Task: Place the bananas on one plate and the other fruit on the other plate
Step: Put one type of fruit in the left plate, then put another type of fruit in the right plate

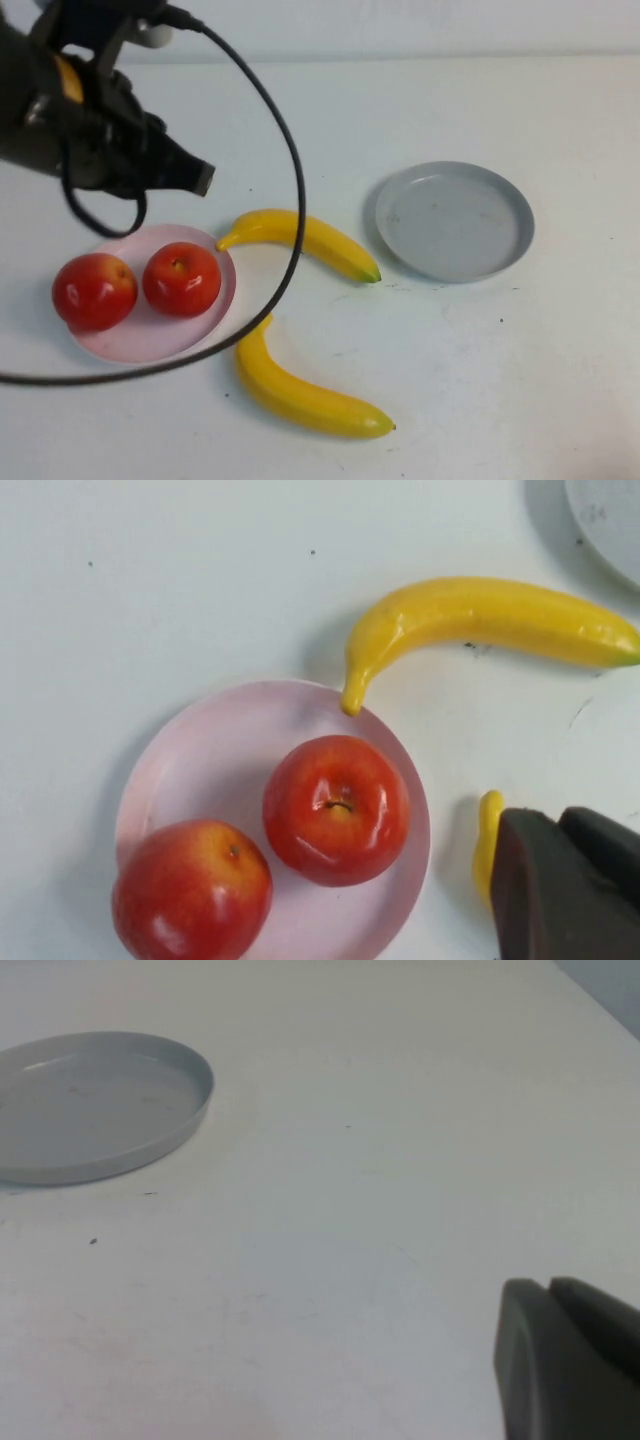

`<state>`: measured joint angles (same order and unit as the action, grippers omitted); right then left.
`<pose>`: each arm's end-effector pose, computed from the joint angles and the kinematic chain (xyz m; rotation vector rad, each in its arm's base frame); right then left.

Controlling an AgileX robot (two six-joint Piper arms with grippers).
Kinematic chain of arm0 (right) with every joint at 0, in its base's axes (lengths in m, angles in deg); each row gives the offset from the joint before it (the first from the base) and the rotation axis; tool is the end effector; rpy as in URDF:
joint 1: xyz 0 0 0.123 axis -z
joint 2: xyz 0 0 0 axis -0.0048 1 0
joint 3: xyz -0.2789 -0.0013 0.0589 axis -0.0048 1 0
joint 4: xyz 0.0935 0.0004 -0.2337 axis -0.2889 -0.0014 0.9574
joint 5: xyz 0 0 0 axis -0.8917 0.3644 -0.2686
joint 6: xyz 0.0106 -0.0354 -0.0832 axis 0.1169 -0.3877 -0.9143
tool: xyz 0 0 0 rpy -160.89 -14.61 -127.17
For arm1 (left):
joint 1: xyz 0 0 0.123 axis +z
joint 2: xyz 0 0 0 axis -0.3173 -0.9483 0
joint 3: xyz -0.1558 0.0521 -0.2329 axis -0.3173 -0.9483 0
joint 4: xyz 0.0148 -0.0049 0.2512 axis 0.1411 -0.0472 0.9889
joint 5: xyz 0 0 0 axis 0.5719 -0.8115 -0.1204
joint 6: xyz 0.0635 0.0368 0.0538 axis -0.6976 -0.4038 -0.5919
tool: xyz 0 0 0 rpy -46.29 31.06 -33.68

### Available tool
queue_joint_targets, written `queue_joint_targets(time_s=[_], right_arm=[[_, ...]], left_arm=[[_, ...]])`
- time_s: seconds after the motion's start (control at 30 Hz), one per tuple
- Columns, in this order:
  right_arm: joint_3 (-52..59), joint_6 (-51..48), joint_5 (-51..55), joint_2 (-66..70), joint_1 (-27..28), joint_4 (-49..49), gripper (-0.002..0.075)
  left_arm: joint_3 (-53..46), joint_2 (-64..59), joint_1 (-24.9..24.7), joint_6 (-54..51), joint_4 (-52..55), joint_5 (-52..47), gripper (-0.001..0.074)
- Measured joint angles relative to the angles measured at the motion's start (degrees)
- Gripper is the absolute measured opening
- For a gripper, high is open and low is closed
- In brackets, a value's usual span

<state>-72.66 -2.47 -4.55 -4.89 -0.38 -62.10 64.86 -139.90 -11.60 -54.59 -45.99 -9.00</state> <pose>0.0530 -0.0028 0.1741 0.0412 1.8440 -0.0073 0.2472 -0.1309 0.3868 0.5890 2.3771 -0.0873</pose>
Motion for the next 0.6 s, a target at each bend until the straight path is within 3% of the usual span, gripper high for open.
queue_joint_targets(time_s=[0.37, 0.6], right_arm=[[0.0, 0.0, 0.0, 0.0, 0.0, 0.0, -0.0016], [0.0, 0.0, 0.0, 0.0, 0.0, 0.0, -0.0015]], left_arm=[[-35.9, 27.8, 0.0, 2.1, -3.0, 21.2, 0.0004], [-47.4, 38.7, 0.0, 4.7, -2.2, 23.7, 0.0004]])
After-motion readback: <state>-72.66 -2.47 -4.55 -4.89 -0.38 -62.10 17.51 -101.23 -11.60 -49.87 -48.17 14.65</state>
